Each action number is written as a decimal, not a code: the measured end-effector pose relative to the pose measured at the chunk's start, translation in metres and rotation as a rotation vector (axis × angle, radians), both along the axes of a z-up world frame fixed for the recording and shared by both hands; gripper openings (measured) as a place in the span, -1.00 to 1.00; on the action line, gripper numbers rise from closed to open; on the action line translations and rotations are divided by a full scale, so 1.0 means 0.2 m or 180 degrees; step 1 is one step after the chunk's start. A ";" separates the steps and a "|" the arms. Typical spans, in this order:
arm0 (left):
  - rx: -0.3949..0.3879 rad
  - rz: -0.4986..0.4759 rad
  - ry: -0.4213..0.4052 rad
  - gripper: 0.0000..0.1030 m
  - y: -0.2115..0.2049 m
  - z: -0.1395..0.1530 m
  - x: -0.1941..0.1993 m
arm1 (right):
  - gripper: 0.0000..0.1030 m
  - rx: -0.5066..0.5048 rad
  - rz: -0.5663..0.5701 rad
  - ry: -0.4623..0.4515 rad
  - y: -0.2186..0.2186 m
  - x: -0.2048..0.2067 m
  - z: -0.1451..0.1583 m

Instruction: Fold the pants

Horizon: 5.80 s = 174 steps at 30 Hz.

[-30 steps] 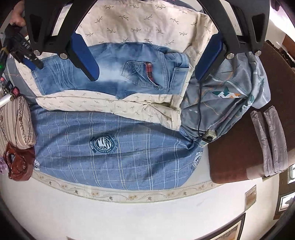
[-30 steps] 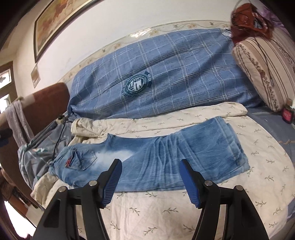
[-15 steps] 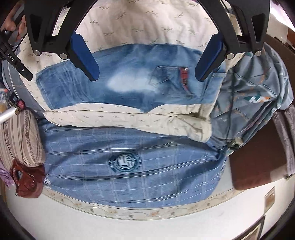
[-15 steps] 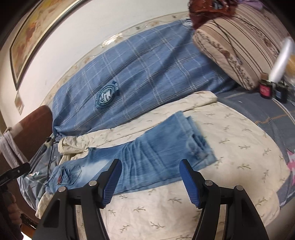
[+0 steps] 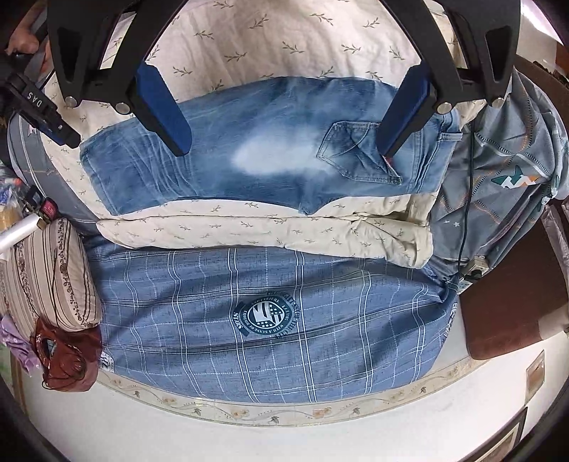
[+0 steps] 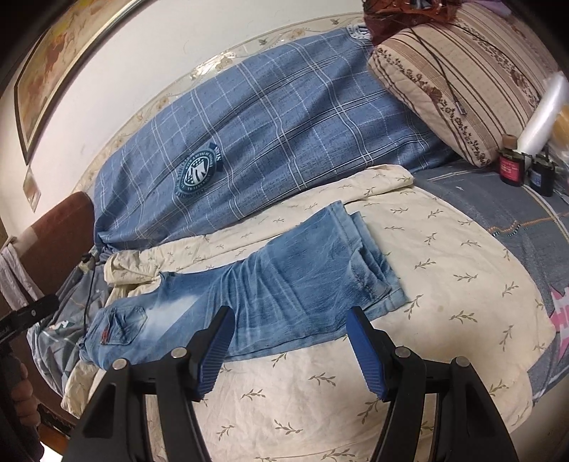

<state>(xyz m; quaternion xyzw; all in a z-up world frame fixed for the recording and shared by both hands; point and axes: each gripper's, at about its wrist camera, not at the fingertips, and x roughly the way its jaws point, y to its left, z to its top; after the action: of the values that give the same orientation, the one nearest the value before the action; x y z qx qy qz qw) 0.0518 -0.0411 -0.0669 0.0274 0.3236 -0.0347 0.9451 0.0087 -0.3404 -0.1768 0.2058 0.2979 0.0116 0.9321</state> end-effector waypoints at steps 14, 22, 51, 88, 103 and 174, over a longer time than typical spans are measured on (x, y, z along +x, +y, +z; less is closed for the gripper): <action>0.0096 -0.0127 0.0062 1.00 -0.11 -0.05 -0.01 | 0.33 -0.0133 0.0112 0.0035 0.05 0.01 -0.01; 0.0128 -0.0150 0.0070 1.00 -0.14 -0.07 -0.02 | 0.33 -0.0257 0.0202 0.0027 0.10 0.00 -0.01; 0.0231 -0.0258 0.0327 1.00 -0.27 -0.25 0.04 | 0.34 -0.0264 0.0218 -0.0014 0.09 0.00 0.00; 0.0396 0.0236 0.0442 1.00 0.03 -0.40 0.30 | 0.37 0.0431 -0.0763 0.0221 -0.36 0.06 -0.13; 0.0405 0.1086 0.0973 1.00 0.57 -0.68 0.45 | -0.03 -0.0204 -0.0404 0.0593 -0.19 0.43 -0.24; 0.0148 0.0849 0.0864 1.00 0.49 -0.63 0.50 | 0.59 0.1826 -0.0862 0.0520 -0.45 0.32 -0.45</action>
<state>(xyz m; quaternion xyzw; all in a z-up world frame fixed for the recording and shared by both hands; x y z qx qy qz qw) 0.1519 0.0574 -0.1931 0.0013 0.4496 0.0950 0.8881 0.0734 -0.4297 -0.2665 0.4980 0.3261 -0.0455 0.8022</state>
